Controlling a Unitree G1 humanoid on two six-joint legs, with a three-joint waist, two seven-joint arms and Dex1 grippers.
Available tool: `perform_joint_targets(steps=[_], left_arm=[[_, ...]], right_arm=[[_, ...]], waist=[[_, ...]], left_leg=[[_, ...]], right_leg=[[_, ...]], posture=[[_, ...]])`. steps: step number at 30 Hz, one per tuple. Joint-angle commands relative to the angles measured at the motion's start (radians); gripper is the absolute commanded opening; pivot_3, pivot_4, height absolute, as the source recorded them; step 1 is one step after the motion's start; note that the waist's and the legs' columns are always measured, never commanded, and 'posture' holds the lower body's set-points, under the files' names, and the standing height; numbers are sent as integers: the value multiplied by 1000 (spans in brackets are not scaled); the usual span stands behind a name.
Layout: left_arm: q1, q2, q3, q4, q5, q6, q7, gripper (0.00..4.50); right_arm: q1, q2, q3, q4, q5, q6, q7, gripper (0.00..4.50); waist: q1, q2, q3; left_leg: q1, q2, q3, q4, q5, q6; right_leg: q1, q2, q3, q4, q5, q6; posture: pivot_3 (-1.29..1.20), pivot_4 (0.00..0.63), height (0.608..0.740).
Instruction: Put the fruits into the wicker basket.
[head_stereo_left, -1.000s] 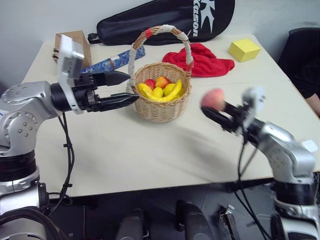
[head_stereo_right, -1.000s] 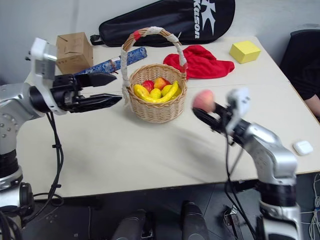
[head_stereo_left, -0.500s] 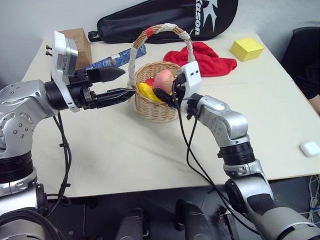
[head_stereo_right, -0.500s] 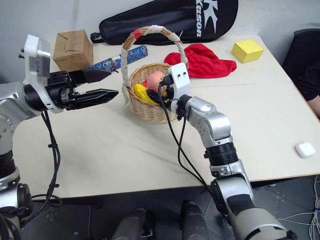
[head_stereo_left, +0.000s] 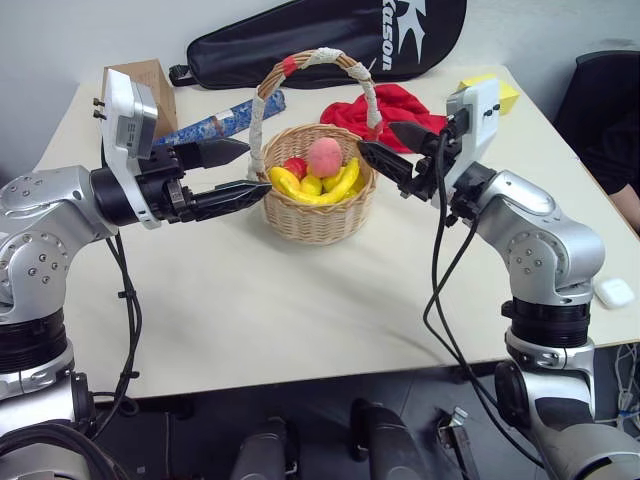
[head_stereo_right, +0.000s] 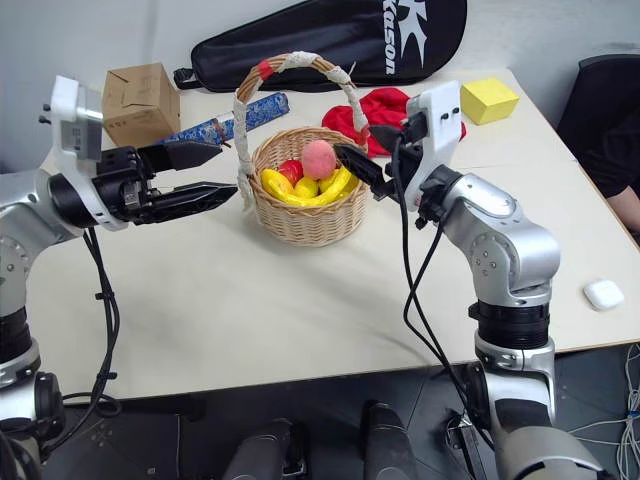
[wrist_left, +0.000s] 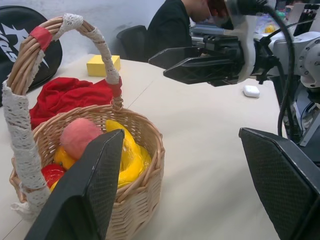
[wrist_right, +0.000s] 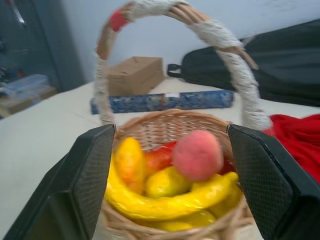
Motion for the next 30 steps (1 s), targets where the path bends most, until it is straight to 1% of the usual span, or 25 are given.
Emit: perform_joint_targets(steps=[1,3,7,9,14,15,16,18,19,22,24,25,27,30], left_arm=[[-45,8,19,3,-9,-26,7,3836],[-55,7,17,8,-8,-27,10,3836],[-68,6,14,6,-7,-28,20,3836],[-70,6,13,2,-10,-28,24,3836],[-62,10,21,-15,-18,-25,36,3836],[-59,12,25,-18,-20,-23,39,3836],[-56,13,28,-21,-23,-22,41,3836],[-50,16,33,-25,-26,-22,44,3836],[-48,16,34,-27,-27,-22,44,3836],[-46,13,31,-26,-26,-26,46,3836],[-49,10,27,-24,-26,-29,47,3836],[-53,7,24,-20,-25,-32,47,3836],[-65,-2,14,-10,-25,-38,43,3836],[-76,-16,-2,-1,-26,-47,33,3836]], right_arm=[[-90,62,14,197,-84,-136,-47,3657],[-135,90,26,310,-122,-205,-36,3657],[-254,142,23,580,-189,-340,-66,3657],[-297,154,21,684,-216,-395,-73,3657],[-365,166,6,844,-243,-496,-65,3657],[-373,167,3,861,-246,-515,-61,3280],[-379,168,2,873,-248,-530,-57,3100],[-384,170,4,877,-248,-553,-41,2444],[-385,171,4,877,-247,-559,-35,2025],[-374,170,7,847,-243,-563,-15,949],[-365,169,5,823,-243,-562,-6,389],[-361,168,3,812,-242,-559,-3,229],[-347,161,-2,772,-239,-553,2,229],[-296,141,-24,644,-201,-506,20,229]], waist=[[-2,0,0],[-2,0,0],[-4,0,0],[-7,0,0],[-6,0,0],[-7,0,0],[-8,0,0],[-12,0,0],[-14,0,0],[-22,0,0],[-23,0,0],[-23,0,0],[-24,0,0],[-23,0,0]], left_leg=[[0,0,1,0,0,0],[0,0,0,0,0,0],[0,0,1,-3,0,0],[0,0,1,-3,0,0],[0,0,0,-4,1,0],[0,0,0,-4,1,0],[0,0,0,-4,1,0],[0,0,0,-5,1,0],[0,0,0,-5,1,-1],[0,0,0,-5,1,-1],[0,0,0,-5,1,-1],[0,0,0,-5,1,-1],[1,0,0,-6,2,-2],[1,0,0,-8,2,-2]], right_leg=[[0,0,0,0,0,0],[0,0,0,0,0,0],[-1,0,0,-1,0,0],[-1,0,0,-1,0,0],[-1,-1,-1,-3,0,-1],[-1,-1,-1,-3,0,-1],[-1,-1,-1,-3,0,0],[-1,-1,-1,-3,0,-1],[-1,-1,-1,-3,0,-1],[-1,0,-1,-3,0,-1],[-1,0,-1,-3,0,-1],[-1,0,-1,-3,0,-1],[-1,0,-1,-3,0,-1],[-1,0,-1,-4,0,-1]], posture=[[0,150,740],[0,150,740],[0,150,740],[0,150,740],[0,150,740],[0,150,740],[0,150,740],[0,150,740],[0,150,740],[0,150,740],[0,150,740],[0,150,740],[0,150,740],[0,150,740]])
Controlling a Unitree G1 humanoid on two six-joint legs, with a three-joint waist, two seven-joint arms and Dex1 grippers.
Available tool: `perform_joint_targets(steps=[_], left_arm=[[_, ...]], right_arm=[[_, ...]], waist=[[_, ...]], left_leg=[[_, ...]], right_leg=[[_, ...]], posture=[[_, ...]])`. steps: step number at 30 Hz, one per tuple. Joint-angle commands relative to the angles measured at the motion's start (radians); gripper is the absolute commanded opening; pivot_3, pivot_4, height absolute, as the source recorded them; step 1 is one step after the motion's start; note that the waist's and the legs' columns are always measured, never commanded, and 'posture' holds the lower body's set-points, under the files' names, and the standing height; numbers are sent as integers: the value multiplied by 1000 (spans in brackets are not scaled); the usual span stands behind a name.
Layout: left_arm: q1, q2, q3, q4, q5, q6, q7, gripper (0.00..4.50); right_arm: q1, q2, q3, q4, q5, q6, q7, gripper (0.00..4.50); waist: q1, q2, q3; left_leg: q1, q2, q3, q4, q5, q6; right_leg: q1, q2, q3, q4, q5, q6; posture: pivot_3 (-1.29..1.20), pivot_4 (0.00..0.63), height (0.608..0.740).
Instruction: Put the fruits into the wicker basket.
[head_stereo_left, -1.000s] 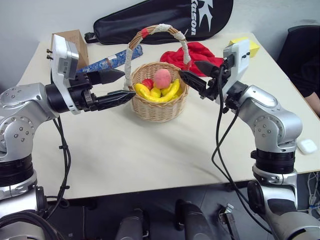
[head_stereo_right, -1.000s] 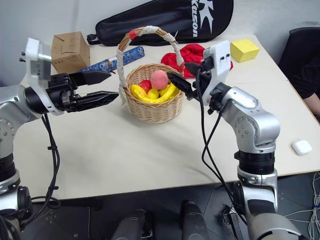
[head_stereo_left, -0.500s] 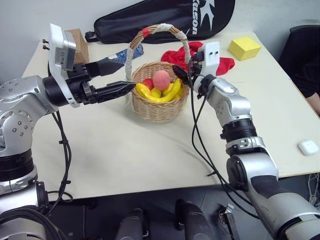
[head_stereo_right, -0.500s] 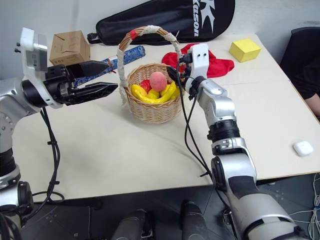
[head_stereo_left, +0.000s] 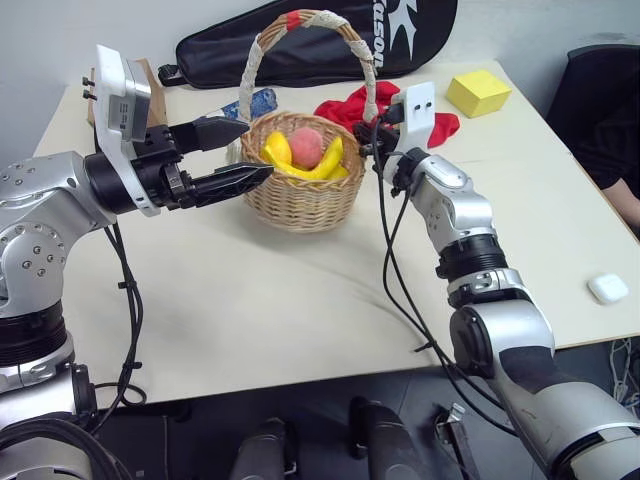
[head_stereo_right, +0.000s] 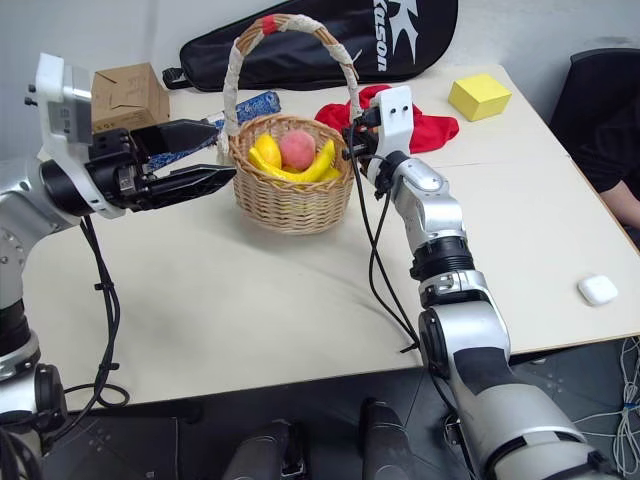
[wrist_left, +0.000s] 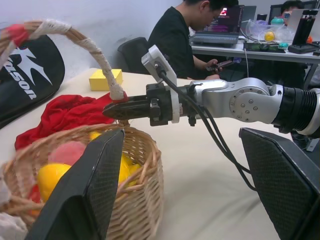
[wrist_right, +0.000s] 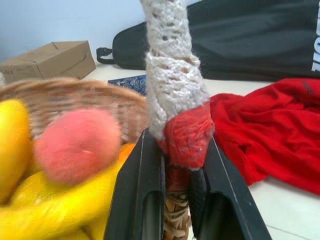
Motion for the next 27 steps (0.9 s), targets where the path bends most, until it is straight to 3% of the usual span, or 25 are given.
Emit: perform_joint_targets(steps=[1,8,13,17,22,27], left_arm=[[-31,-14,1,4,-11,-29,-10,3836],[-65,-82,-52,26,-21,-57,-59,3836],[-98,-136,-94,101,15,-113,-98,3836],[-115,-154,-112,130,26,-134,-123,3836],[-132,-167,-125,150,18,-132,-155,3836],[-150,-169,-125,161,14,-128,-175,3836]], right_arm=[[47,-40,-57,-227,74,45,32,229],[328,-273,-192,-708,132,245,3,229],[559,-491,-387,-832,129,344,-12,229],[632,-526,-458,-806,129,331,-39,229],[688,-486,-516,-727,107,250,-100,229],[729,-469,-559,-734,157,230,-92,1799]], waist=[[2,0,0],[39,0,0],[59,0,0],[38,0,0],[27,0,0],[31,0,0]], left_leg=[[0,0,0,0,0,0],[-2,-2,-1,-1,0,1],[-1,-2,0,-1,0,1],[2,-1,5,-1,1,2],[5,0,5,-1,3,0],[4,-2,4,-1,4,1]], right_leg=[[0,0,0,0,0,0],[0,-1,-1,-3,0,0],[0,0,-1,-5,0,1],[1,0,2,-3,1,1],[1,1,3,1,1,0],[2,0,3,1,1,0]], posture=[[0,150,740],[0,150,740],[0,150,740],[0,150,740],[0,150,740],[0,150,740]])
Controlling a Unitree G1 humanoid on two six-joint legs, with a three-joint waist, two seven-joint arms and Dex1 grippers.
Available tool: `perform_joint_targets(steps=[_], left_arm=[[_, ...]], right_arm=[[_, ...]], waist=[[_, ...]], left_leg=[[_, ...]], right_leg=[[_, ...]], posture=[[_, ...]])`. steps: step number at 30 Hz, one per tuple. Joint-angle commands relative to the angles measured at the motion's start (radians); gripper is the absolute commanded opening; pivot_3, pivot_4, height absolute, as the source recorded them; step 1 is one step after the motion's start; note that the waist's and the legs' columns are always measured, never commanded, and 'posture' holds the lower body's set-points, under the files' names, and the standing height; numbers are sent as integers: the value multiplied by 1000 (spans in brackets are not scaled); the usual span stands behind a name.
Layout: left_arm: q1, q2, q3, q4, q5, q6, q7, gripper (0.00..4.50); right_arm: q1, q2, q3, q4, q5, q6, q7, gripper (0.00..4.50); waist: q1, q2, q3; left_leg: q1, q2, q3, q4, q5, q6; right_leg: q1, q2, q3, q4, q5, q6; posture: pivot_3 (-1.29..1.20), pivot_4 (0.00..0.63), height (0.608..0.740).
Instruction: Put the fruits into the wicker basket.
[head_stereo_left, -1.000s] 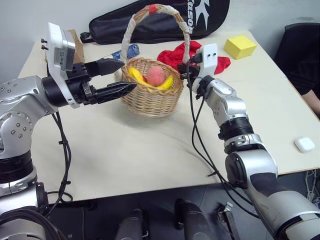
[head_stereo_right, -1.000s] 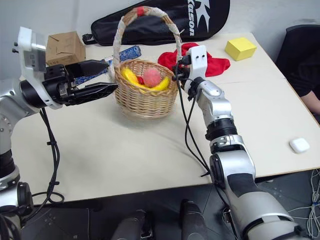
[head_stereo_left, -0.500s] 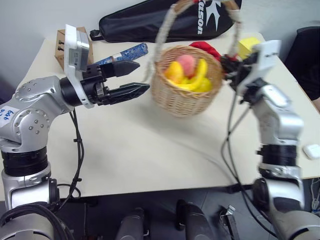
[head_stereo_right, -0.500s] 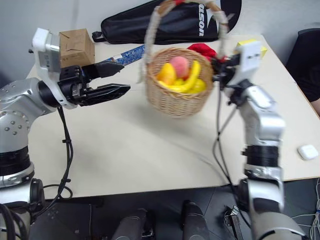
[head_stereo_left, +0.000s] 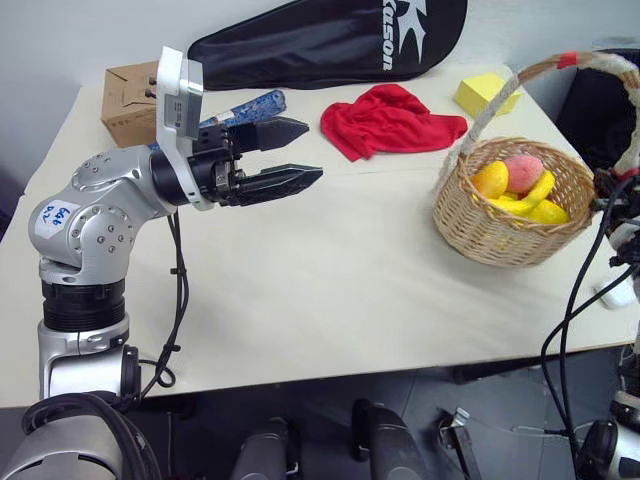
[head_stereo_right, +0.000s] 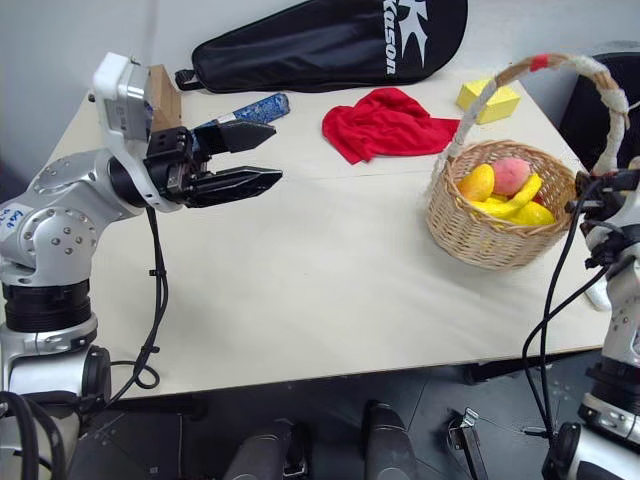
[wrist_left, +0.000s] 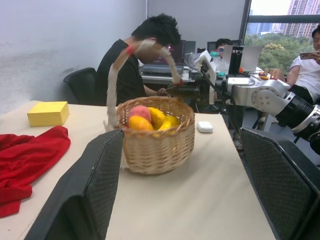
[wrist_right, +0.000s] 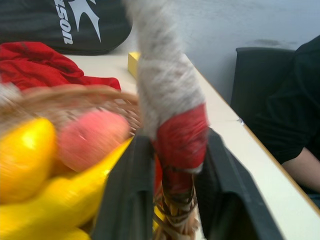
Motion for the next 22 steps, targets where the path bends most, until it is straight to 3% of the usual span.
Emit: perform_joint_targets(steps=[1,8,13,16,22], left_arm=[[-34,2,15,4,-11,-9,-19,3836],[-41,8,8,18,-11,-8,-63,3836],[-44,24,-4,44,10,-15,-94,3836],[-44,36,-11,57,24,-24,-116,3836],[-41,41,-4,71,30,-21,-128,3836]], right_arm=[[15,-20,-71,-66,51,-26,5,2127],[218,-153,-212,-254,190,155,143,4430],[482,-346,-459,-247,283,305,446,4476],[646,-454,-642,-111,288,379,687,4476],[714,-559,-699,39,268,442,812,4476]], waist=[[1,0,0],[25,0,0],[46,0,0],[48,0,0],[40,-1,0]], left_leg=[[0,0,0,0,0,0],[-1,0,-1,0,0,0],[-1,-2,-3,0,0,3],[1,-2,-3,0,-2,5],[3,-1,-4,0,-4,7]], right_leg=[[0,0,0,0,0,0],[1,0,-1,-1,0,0],[2,0,-1,-6,1,1],[5,0,-1,-9,2,2],[10,-1,-2,-13,3,3]], posture=[[0,150,740],[0,150,740],[0,150,740],[0,150,740],[0,150,740]])
